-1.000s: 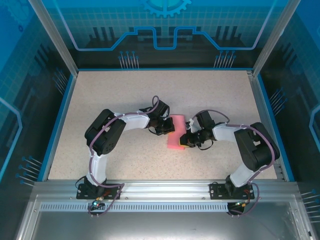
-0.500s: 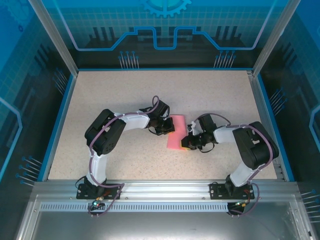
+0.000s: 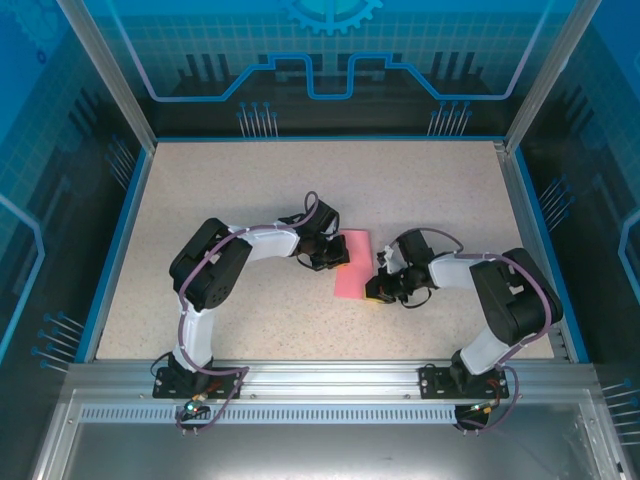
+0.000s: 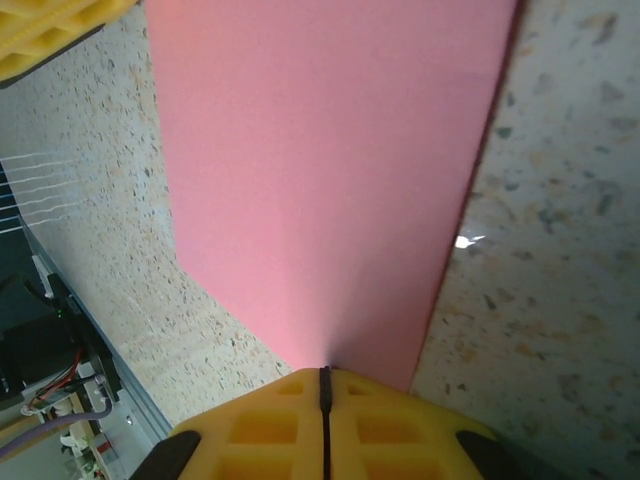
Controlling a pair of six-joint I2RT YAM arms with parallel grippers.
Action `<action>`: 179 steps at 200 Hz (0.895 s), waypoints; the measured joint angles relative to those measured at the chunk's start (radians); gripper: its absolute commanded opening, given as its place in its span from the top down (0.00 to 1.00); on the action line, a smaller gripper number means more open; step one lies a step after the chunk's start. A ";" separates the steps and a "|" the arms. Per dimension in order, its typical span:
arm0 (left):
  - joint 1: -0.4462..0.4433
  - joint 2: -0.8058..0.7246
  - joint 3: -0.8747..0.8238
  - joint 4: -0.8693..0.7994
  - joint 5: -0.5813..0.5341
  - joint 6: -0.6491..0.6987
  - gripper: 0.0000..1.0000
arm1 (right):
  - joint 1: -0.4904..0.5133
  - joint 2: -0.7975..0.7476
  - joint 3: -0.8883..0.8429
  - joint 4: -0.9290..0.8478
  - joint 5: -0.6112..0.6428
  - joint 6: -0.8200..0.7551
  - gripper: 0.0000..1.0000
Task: Fold a paper plane with a square sheet of paper (pick it up from the middle)
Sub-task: Fold the square sheet of paper in half at the center of the table.
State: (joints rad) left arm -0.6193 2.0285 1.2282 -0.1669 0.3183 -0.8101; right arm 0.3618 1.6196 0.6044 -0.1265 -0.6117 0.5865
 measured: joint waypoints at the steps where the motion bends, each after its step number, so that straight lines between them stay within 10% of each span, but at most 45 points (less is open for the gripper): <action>1: 0.000 0.000 0.000 0.000 0.000 0.000 1.00 | 0.000 0.000 0.001 -0.001 0.001 0.000 0.93; 179: 0.000 0.000 0.000 -0.001 0.000 0.005 1.00 | -0.101 0.166 0.231 -0.052 0.033 -0.030 0.93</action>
State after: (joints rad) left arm -0.6193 2.0285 1.2282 -0.1677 0.3183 -0.8055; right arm 0.2604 1.7855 0.8352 -0.1787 -0.5785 0.5564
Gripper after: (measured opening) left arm 0.048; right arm 0.073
